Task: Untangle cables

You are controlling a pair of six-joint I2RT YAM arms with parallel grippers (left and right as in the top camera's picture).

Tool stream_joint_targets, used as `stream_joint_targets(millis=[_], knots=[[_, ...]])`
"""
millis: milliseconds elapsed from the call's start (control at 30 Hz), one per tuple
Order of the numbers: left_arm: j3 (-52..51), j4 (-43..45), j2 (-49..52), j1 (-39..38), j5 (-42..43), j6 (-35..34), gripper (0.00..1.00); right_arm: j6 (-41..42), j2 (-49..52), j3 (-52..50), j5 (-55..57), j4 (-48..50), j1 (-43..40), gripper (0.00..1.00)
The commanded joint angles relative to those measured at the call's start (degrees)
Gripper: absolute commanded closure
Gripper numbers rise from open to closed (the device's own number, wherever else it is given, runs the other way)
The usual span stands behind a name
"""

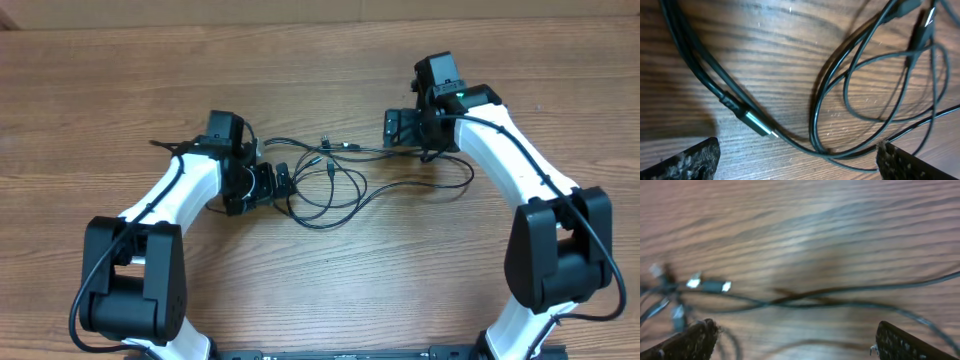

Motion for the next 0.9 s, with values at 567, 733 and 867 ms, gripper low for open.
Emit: stream_joint_targets(millis=[567, 733, 867], knots=[[0.5, -0.1, -1.1, -3.5, -3.0, 1.2, 0.0, 3.5, 11.0, -3.2, -2.7, -0.3, -1.3, 0.0], [0.5, 0.0, -1.1, -3.5, -3.4, 1.3, 0.0, 3.1, 10.9, -2.8, -3.3, -2.7, -1.3, 0.0], [0.5, 0.5, -1.1, -3.5, -5.1, 1.3, 0.0, 3.1, 10.9, 0.6, -3.3, -3.0, -1.9, 0.0]])
